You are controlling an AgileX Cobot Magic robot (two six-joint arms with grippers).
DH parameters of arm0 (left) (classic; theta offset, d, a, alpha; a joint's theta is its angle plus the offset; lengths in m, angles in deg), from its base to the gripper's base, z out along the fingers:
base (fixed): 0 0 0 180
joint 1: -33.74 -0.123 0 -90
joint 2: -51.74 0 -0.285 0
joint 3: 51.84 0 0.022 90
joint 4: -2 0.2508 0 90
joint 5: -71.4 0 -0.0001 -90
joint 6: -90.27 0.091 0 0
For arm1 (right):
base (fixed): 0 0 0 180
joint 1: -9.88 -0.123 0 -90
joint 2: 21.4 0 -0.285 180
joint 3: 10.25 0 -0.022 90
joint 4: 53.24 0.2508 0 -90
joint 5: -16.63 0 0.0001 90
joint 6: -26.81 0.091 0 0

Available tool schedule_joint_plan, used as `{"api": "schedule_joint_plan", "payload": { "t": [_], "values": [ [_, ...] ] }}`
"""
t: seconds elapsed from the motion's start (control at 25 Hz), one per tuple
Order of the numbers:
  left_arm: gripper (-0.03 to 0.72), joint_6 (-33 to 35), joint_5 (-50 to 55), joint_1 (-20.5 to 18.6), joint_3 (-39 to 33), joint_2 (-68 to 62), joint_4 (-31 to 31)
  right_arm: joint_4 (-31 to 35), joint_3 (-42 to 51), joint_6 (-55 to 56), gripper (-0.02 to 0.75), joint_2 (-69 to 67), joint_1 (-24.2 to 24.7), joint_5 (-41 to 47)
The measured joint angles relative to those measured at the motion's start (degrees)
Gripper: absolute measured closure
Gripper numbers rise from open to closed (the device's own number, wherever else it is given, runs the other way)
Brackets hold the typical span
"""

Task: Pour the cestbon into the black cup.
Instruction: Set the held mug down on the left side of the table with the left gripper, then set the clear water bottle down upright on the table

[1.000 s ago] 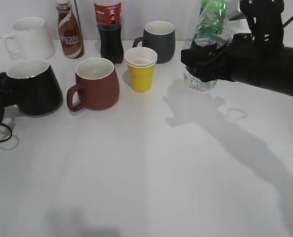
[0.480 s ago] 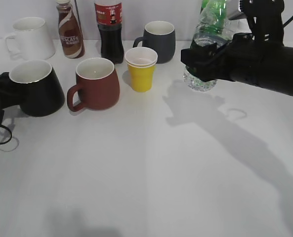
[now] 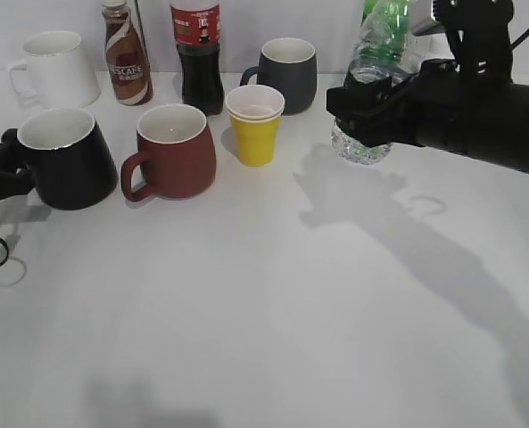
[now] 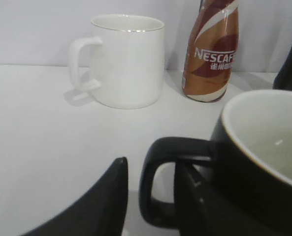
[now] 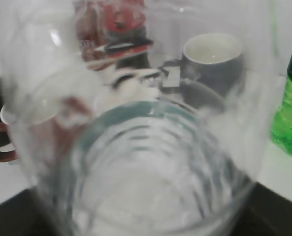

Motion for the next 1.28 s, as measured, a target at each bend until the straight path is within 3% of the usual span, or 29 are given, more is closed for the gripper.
{"api": "schedule_joint_plan", "payload": {
  "t": [0.24, 0.52, 0.64, 0.92, 1.28],
  "values": [
    [0.440, 0.00, -0.37, 0.00, -3.82, 3.90, -0.20, 3.44, 0.00, -2.52, 0.281, 0.00, 0.00, 0.00],
    [0.440, 0.00, -0.35, 0.00, -8.88, 7.09, -0.20, 17.08, 0.00, -16.91, 0.281, -0.26, 0.63, -0.12],
    [0.440, 0.00, -0.35, 0.00, -10.90, 8.76, -0.20, 20.09, 0.00, -19.49, 0.281, -2.82, 2.25, -2.54],
    [0.440, 0.00, -0.29, 0.00, -14.60, 14.14, -0.14, 20.80, 0.00, -21.47, 0.281, -13.54, 3.34, -12.51],
    [0.440, 0.00, -0.68, 0.00, -15.54, 19.80, 0.90, 20.67, 0.00, -26.19, 0.281, -20.17, 3.34, -14.68]
  ]
}}
